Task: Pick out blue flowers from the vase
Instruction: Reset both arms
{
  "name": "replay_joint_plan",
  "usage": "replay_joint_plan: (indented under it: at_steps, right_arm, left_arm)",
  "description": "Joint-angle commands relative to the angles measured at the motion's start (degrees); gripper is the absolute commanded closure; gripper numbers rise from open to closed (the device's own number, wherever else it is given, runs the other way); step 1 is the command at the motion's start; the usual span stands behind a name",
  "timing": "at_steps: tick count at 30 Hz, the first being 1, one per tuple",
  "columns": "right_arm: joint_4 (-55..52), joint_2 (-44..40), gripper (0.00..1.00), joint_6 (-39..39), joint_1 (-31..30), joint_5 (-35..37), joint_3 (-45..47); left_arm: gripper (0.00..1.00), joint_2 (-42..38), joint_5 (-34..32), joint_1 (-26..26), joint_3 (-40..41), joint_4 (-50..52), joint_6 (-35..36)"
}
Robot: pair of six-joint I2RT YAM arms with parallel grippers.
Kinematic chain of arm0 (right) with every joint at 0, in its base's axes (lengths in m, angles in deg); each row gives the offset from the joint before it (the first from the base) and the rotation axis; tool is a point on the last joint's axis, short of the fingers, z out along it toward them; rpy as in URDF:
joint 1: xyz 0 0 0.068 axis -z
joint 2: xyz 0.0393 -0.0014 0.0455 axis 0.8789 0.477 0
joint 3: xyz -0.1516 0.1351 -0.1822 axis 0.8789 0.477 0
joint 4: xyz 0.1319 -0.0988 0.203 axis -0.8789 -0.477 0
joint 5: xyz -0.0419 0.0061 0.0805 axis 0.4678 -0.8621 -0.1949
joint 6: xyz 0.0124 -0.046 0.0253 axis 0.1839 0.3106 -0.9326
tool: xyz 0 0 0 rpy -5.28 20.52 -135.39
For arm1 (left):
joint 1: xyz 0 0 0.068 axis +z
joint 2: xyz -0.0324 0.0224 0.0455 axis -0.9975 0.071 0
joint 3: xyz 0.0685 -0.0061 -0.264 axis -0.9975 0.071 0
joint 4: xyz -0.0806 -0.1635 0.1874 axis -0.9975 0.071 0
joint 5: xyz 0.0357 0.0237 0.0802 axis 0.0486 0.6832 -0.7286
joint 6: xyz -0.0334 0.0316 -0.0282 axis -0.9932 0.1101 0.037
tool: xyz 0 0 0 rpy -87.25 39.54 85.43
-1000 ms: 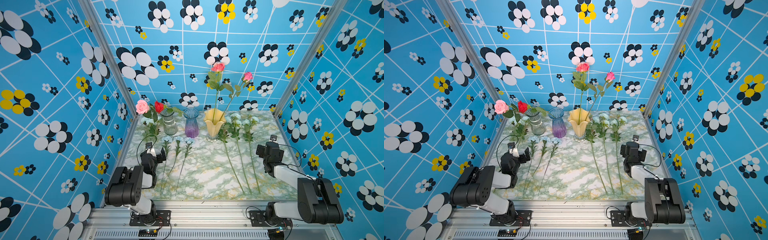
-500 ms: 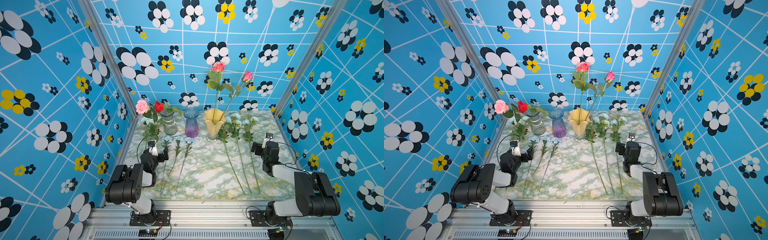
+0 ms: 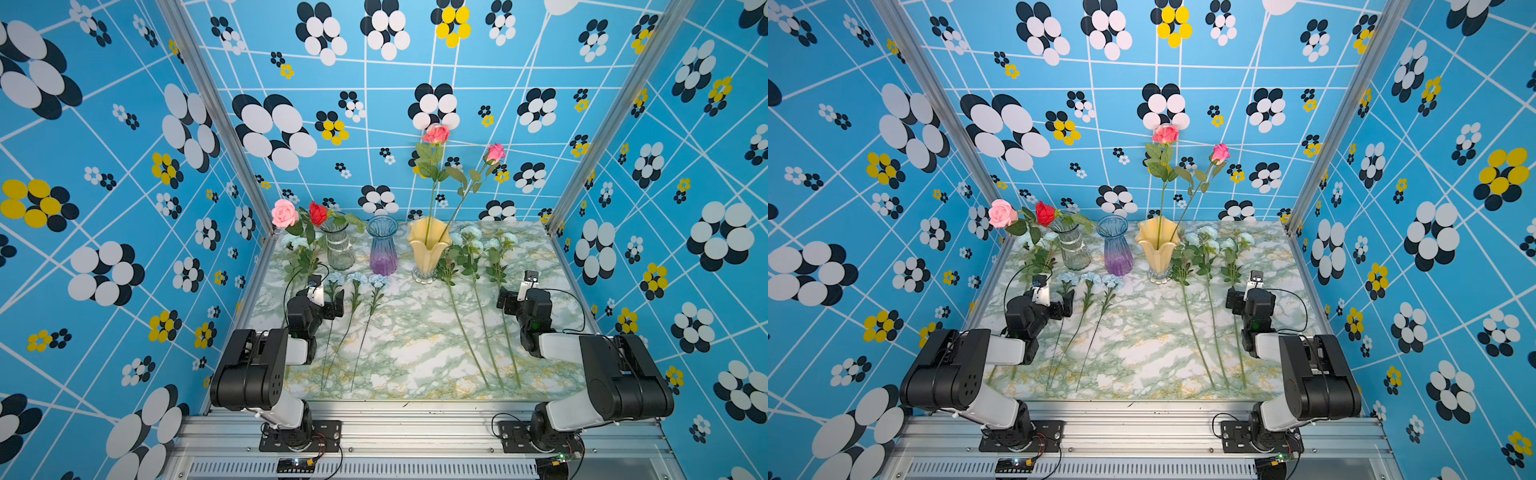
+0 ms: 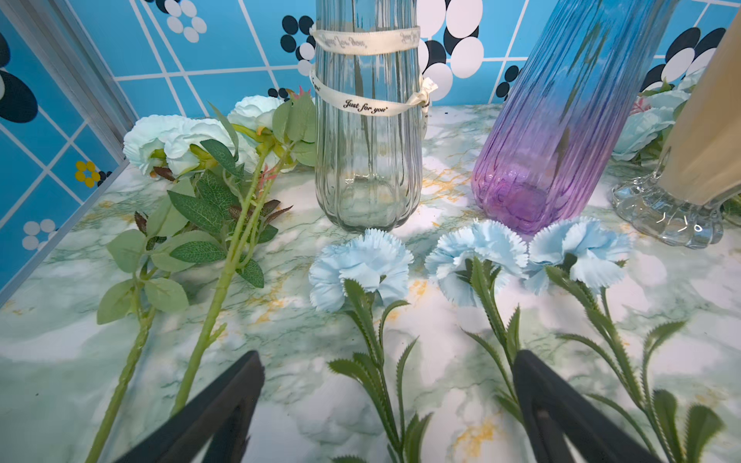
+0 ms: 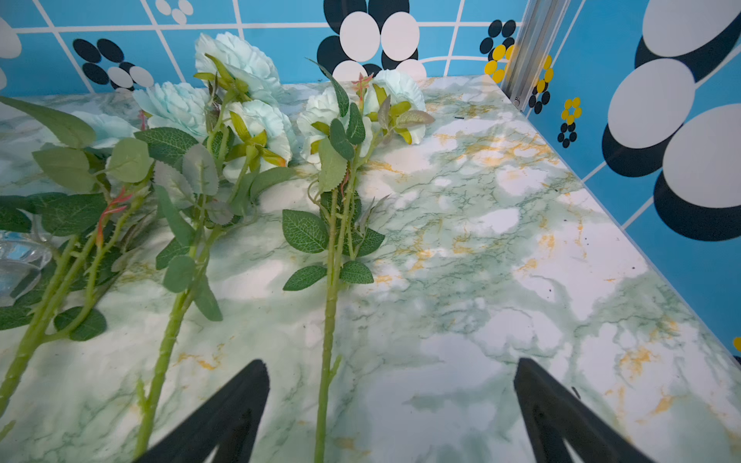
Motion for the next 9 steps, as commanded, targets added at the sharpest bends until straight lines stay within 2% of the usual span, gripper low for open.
replay_joint_plan:
  at_steps: [1,9]
  right_arm:
    - [1.5,0.2,0.01,0.3,-0.2,1.0,0.3]
    - [0.7,0.0,0.01,1.0,0.0,-1.5,-0.1]
  left_arm:
    - [0.00,-0.7,0.9,-0.2,-0.7,1.1,1.0]
    - [0.00,-0.7,0.5,-0.3,-0.5,0.6,0.7]
